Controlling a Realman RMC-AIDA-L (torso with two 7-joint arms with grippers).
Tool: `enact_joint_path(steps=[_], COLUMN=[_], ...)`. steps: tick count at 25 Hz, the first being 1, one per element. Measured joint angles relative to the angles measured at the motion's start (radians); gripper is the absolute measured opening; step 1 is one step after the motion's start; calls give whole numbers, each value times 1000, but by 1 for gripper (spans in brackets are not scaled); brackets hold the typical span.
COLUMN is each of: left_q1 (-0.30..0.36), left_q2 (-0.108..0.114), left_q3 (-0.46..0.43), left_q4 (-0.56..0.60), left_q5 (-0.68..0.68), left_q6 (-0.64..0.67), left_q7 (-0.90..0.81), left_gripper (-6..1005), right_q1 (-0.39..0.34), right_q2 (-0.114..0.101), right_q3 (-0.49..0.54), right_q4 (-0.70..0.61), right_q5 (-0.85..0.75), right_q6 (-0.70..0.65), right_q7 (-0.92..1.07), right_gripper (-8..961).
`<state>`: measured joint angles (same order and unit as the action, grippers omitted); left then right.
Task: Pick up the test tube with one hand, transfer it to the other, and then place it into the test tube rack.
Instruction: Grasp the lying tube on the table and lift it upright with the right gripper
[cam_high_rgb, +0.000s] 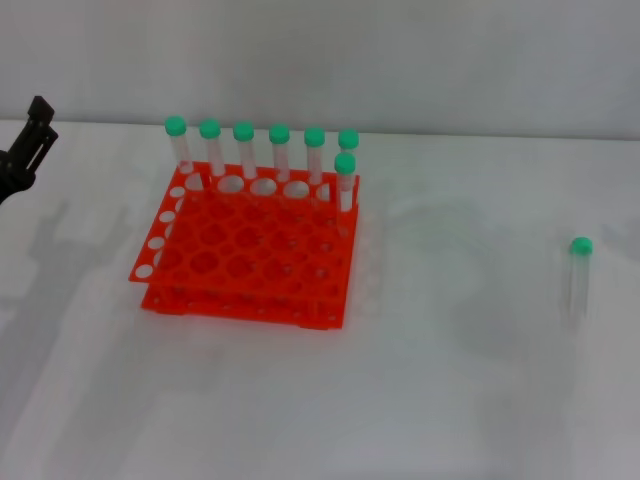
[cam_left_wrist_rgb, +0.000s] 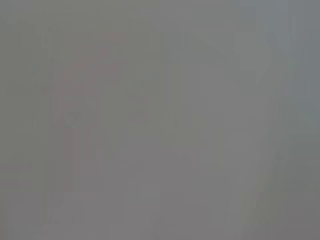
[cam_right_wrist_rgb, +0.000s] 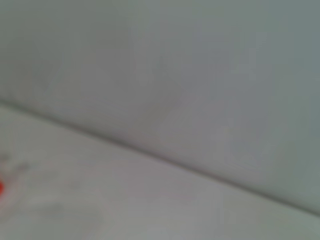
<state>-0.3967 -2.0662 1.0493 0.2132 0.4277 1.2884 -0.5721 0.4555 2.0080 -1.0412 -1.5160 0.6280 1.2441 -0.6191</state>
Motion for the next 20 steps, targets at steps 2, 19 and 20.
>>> enact_joint_path(steps=[2, 19, 20], left_q1=[2, 3, 5], left_q2=[0, 2, 2], left_q3=[0, 0, 0], left_q4=[0, 9, 11], left_q5=[0, 0, 0], left_q6=[0, 2, 2], left_q7=[0, 0, 0], left_gripper=[891, 892, 892], right_q1=[26, 150, 156], right_q2=[1, 5, 6], right_q3=[-32, -168, -172], right_q4=[-22, 55, 71], right_q5=[-94, -231, -228], right_q6=[55, 311, 316], right_q7=[74, 264, 276], right_gripper=[786, 656, 652])
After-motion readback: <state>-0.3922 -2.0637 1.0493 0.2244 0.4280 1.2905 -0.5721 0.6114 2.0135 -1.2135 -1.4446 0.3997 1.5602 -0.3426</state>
